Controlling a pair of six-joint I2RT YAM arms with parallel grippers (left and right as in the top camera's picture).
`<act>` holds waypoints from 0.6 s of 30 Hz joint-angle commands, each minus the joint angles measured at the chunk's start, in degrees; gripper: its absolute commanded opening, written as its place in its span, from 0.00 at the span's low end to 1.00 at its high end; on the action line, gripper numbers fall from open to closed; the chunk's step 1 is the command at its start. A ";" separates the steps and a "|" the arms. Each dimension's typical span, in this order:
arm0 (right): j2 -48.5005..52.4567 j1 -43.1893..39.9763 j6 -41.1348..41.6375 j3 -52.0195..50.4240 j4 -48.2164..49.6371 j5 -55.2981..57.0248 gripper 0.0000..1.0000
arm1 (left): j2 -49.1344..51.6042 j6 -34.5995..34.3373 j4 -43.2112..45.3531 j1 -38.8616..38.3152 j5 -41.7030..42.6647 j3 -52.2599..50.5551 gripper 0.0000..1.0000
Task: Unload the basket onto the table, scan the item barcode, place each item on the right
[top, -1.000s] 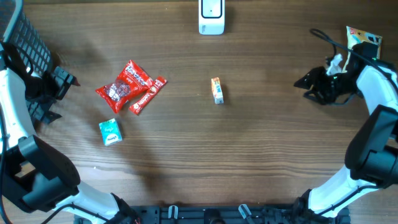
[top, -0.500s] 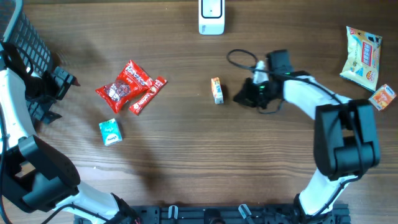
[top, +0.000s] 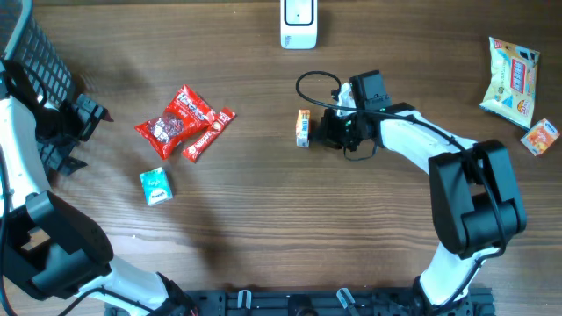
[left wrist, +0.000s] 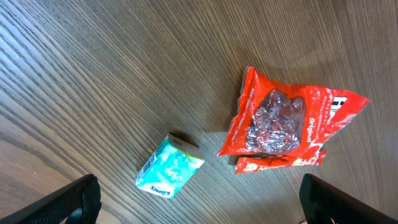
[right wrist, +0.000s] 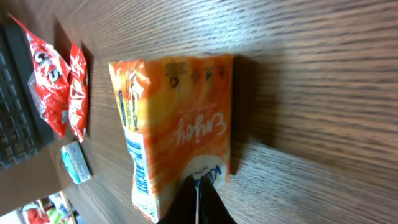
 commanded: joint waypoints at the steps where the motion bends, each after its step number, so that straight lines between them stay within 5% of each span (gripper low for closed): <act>1: 0.79 -0.94 -1.25 2.89 0.76 1.20 0.04 | -0.13 -1.36 0.04 1.01 -0.33 0.44 1.00; 18: 2.80 9.05 0.55 3.15 3.65 5.33 0.04 | -0.13 -1.36 0.00 1.01 -0.33 0.44 1.00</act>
